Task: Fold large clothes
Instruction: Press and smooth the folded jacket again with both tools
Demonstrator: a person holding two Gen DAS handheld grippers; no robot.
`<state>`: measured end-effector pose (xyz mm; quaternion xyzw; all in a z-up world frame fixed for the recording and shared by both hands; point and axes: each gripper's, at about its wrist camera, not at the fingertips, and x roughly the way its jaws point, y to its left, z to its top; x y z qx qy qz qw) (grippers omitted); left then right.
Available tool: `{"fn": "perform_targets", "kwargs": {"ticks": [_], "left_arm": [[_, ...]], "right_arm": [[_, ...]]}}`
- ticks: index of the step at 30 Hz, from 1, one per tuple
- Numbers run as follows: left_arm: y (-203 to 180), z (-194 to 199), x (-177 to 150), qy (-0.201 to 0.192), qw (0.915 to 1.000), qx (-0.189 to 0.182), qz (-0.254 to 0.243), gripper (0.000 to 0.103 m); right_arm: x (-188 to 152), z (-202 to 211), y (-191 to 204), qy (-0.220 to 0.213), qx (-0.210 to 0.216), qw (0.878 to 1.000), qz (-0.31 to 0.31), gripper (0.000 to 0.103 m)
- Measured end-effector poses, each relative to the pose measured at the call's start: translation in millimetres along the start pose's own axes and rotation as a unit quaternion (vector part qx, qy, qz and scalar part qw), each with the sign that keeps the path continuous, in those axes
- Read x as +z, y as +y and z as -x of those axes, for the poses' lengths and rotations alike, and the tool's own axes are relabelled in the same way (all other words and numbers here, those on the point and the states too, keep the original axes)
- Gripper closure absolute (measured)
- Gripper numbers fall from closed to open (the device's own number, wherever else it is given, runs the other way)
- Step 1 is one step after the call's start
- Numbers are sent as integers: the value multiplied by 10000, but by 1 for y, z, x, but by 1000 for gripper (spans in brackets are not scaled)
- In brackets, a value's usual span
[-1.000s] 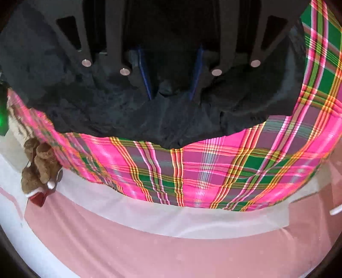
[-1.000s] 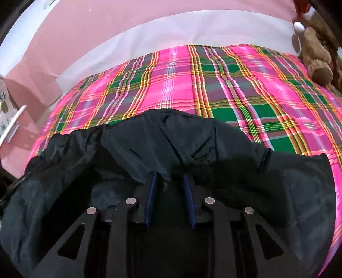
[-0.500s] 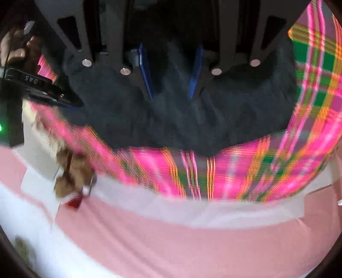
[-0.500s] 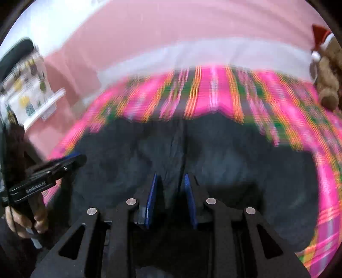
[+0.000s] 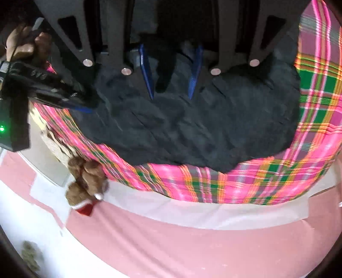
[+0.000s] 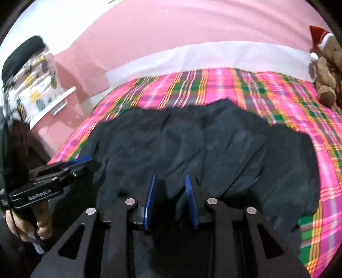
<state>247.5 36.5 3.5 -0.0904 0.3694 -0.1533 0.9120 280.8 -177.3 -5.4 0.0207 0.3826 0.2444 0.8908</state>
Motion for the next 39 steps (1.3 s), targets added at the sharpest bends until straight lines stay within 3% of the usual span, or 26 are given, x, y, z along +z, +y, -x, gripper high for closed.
{"fn": "perform_targets", "kwargs": {"ticks": [4, 12, 22, 27, 32, 36, 39], "left_arm": [[6, -44, -23, 542, 9983, 216, -31, 67], [1, -50, -33, 436, 9982, 379, -163, 67], [5, -46, -31, 395, 9989, 254, 21, 67], [5, -15, -20, 298, 9994, 124, 80, 67], [18, 5, 6, -129, 9996, 244, 77, 66], [57, -10, 31, -272, 9959, 695, 504, 66], [82, -34, 28, -27, 9934, 803, 818, 66]], "right_arm": [[-25, -44, -11, 555, -194, 9982, -88, 75], [-34, -64, -12, 567, -360, 9977, -42, 76], [-34, -62, -15, 454, -364, 9983, -68, 76], [-27, -32, -19, 348, -270, 9985, -318, 74], [1, -3, -26, -193, -370, 9989, -211, 74], [31, -11, -48, -397, -671, 9964, -347, 74], [36, -34, -76, -110, -827, 9949, -562, 74]]}}
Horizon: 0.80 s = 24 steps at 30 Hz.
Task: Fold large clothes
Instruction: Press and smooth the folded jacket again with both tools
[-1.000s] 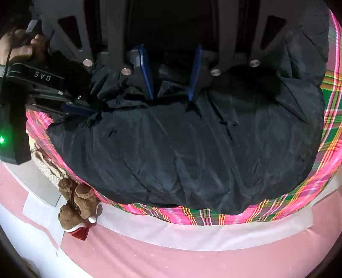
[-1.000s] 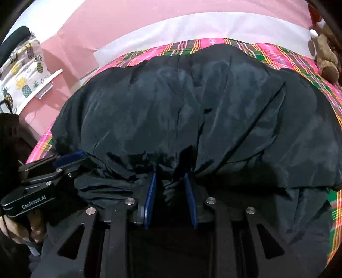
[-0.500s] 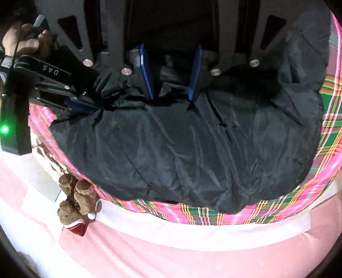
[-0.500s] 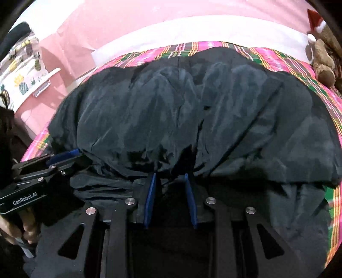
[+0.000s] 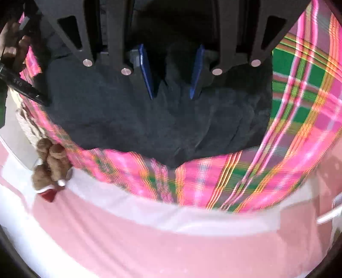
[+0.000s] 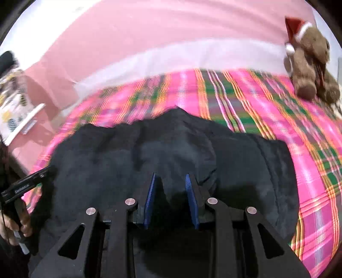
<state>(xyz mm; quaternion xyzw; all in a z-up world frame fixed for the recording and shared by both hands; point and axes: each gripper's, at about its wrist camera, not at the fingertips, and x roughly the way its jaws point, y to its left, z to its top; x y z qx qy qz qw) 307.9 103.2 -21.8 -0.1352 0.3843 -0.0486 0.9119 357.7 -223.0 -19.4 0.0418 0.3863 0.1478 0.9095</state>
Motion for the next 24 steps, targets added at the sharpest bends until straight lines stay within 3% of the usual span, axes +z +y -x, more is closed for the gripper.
{"fn": "perform_targets", "kwargs": {"ticks": [2, 9, 12, 15, 17, 20, 24], "left_arm": [[7, -9, -9, 66, 9997, -183, 115, 66], [-8, 8, -11, 39, 10000, 48, -70, 67], [-20, 39, -21, -164, 9994, -211, -232, 67], [-40, 53, -41, -106, 9973, -609, -396, 67], [-51, 45, -54, 118, 9957, -785, -478, 67], [-58, 17, -72, 512, 9951, -578, -610, 66], [-56, 10, -76, 524, 9951, -557, -619, 66]], "right_arm": [[-5, -18, -9, 219, -102, 9997, 11, 74], [-10, 1, -7, 183, -254, 9995, -30, 74], [-20, 39, 12, -104, 82, 9998, 132, 74], [-41, 51, 32, -70, 422, 9987, 285, 73], [-57, 40, 46, 186, 639, 9972, 355, 73], [-77, 7, 52, 680, 452, 9956, 461, 73], [-83, -5, 42, 730, 573, 9954, 229, 73]]}}
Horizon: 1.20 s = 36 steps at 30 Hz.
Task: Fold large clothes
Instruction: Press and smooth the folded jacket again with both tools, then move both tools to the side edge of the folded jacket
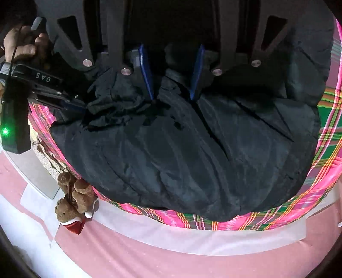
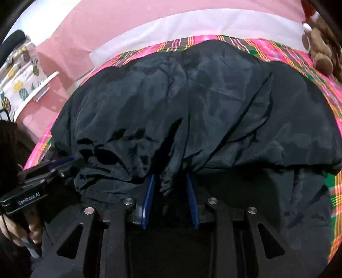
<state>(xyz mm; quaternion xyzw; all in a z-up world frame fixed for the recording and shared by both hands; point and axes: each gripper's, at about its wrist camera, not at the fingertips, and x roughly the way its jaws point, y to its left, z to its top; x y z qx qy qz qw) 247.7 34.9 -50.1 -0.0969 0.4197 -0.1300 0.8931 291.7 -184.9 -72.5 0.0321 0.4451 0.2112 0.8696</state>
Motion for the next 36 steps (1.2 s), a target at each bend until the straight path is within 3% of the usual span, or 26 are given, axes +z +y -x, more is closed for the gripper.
{"fn": "perform_targets", "kwargs": {"ticks": [11, 16, 22, 26, 36], "left_arm": [[-11, 0, -3, -61, 9996, 237, -146, 66], [-20, 34, -7, -236, 9992, 308, -82, 66], [-33, 86, -39, -547, 9976, 334, -262, 66], [-35, 120, -71, -710, 9966, 381, -165, 54], [-30, 169, -137, -734, 9956, 570, 131, 45]], "right_arm": [[0, -2, 8, -67, -330, 9992, 227, 73], [-5, 39, 14, -284, -317, 9991, 69, 71], [-41, 99, 21, -674, -290, 9971, 213, 67], [-77, 130, 20, -783, -322, 9962, 207, 60], [-145, 175, 22, -868, -472, 9951, -62, 51]]}}
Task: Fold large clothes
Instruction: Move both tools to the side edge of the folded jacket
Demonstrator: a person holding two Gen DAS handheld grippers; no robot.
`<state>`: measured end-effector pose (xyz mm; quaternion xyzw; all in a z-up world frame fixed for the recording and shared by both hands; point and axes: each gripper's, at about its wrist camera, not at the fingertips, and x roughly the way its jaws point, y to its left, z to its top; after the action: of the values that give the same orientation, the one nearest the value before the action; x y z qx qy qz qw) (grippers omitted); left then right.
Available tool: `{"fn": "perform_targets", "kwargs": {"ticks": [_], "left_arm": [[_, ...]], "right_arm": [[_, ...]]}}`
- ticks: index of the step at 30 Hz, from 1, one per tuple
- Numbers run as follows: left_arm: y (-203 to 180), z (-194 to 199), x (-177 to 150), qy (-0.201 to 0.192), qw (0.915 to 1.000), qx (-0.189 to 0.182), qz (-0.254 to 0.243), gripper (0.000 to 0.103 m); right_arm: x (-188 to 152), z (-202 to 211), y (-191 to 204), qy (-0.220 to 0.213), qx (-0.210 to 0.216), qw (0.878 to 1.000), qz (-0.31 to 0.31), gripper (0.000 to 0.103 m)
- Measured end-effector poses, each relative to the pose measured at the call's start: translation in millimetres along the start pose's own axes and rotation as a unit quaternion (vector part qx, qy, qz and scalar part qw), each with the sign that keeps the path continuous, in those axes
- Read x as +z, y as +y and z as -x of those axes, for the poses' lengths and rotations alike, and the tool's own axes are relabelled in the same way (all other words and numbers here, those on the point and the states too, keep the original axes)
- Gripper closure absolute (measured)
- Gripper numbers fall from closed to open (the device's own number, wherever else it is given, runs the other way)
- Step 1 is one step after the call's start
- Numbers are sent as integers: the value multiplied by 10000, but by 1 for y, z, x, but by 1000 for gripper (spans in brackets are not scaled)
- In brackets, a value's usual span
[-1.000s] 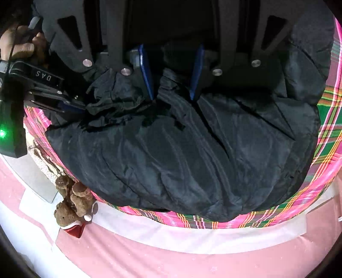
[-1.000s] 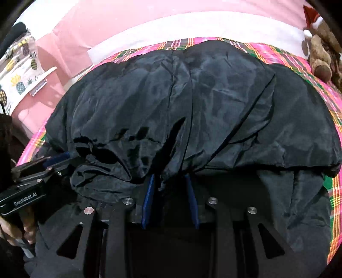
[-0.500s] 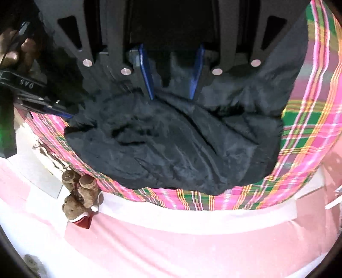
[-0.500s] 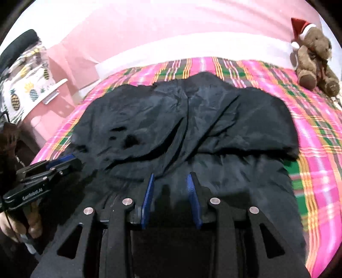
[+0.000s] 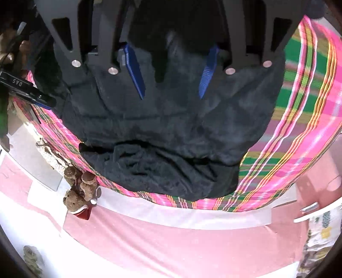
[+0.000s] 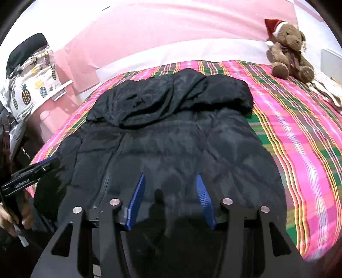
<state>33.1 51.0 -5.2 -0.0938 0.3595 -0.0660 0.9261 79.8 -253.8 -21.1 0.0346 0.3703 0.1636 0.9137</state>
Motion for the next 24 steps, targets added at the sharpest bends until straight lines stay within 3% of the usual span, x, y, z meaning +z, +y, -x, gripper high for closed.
{"fn": "perform_targets", "kwargs": {"ticks": [12, 15, 20, 24], "left_arm": [[21, 32, -23, -179, 9992, 365, 59, 41], [34, 31, -21, -221, 9982, 543, 143, 38], [60, 22, -21, -188, 9952, 916, 274, 37], [85, 10, -23, -10, 9938, 1009, 461, 37]], "right_arm": [[-30, 22, -25, -59, -125, 9990, -416, 47], [-29, 24, -36, -95, -217, 9984, -504, 41], [-30, 28, -70, -137, -504, 9955, -794, 40], [-34, 27, -103, -44, -685, 9911, -1141, 40]]}}
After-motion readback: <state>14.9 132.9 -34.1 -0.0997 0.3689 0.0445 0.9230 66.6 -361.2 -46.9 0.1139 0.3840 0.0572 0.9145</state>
